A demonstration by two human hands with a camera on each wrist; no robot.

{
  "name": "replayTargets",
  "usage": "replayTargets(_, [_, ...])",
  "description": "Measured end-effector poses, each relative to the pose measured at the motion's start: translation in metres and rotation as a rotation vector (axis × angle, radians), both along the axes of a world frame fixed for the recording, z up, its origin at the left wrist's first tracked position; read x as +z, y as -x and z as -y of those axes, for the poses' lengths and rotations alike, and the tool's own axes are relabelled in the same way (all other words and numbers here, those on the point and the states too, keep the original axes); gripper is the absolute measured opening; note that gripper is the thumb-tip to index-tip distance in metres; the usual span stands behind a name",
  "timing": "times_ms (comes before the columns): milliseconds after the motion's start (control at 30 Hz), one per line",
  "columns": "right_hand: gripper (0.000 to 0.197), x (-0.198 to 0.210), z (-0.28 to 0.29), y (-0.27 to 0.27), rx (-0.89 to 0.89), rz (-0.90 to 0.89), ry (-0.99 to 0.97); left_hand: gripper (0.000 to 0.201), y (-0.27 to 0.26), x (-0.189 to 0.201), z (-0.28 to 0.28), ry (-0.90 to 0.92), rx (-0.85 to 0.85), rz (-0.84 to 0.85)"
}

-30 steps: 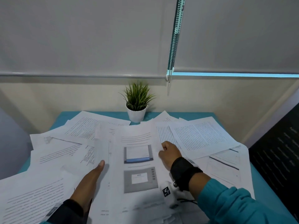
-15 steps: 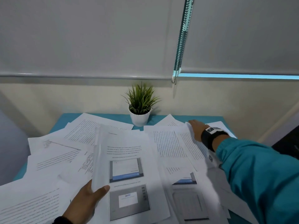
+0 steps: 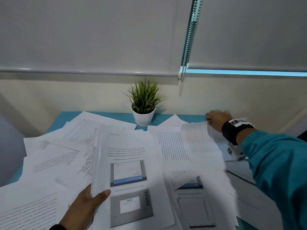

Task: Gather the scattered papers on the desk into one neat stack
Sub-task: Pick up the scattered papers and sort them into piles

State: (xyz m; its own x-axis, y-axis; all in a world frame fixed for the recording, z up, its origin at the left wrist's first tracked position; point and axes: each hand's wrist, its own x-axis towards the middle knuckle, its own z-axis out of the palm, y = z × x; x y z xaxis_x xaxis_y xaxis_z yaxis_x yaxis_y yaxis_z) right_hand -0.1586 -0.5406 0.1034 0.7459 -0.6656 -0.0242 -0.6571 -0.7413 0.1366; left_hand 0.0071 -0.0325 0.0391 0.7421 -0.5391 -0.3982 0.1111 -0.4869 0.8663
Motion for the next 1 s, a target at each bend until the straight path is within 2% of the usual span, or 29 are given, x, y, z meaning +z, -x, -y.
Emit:
replayTargets(67, [0.016,0.007,-0.008,-0.005,0.026,0.113,-0.142,0.045,-0.001,-0.001,0.000,-0.007,-0.004,0.007])
replayTargets(133, [0.020,0.010,-0.023,-0.019,0.055,0.263,-0.312,0.041,-0.001,-0.003,0.000,-0.003,0.008,-0.001])
replayTargets(233, [0.014,-0.002,-0.055,-0.051,0.145,0.308,-0.402,0.040,-0.003,-0.008,0.001,0.014,0.016,-0.013])
replayTargets(333, [0.019,-0.025,-0.081,-0.084,0.197,0.156,-0.413,0.037,-0.003,-0.009,0.003,0.032,0.016,-0.003])
replayTargets(433, [0.028,-0.042,-0.090,-0.103,0.169,0.011,-0.390,0.034,-0.003,-0.009,0.001,0.068,0.013,0.046])
replayTargets(500, [0.037,-0.047,-0.088,-0.106,0.138,-0.005,-0.357,0.030,-0.002,-0.007,0.000,0.079,-0.003,0.076])
replayTargets(567, [0.033,-0.042,-0.091,-0.103,0.164,0.004,-0.280,0.029,-0.003,-0.007,-0.001,0.071,-0.009,0.059])
replayTargets(700, [0.026,-0.029,-0.108,-0.083,0.290,0.037,-0.078,0.039,-0.005,-0.010,-0.003,0.092,-0.024,0.012])
replayTargets(767, [0.023,-0.024,-0.117,-0.071,0.328,0.097,-0.044,0.051,-0.006,-0.013,-0.005,0.124,-0.035,0.001])
replayTargets(867, [0.020,-0.010,-0.125,-0.051,0.260,0.222,-0.167,0.068,-0.007,-0.015,-0.007,0.180,-0.032,-0.018])
replayTargets(933, [0.031,0.009,-0.128,-0.036,0.181,0.379,-0.248,0.064,-0.006,-0.015,-0.007,0.230,-0.010,-0.069])
replayTargets(1000, [0.038,0.039,-0.133,-0.019,0.188,0.558,-0.221,0.044,-0.001,-0.011,-0.007,0.262,-0.019,-0.080])
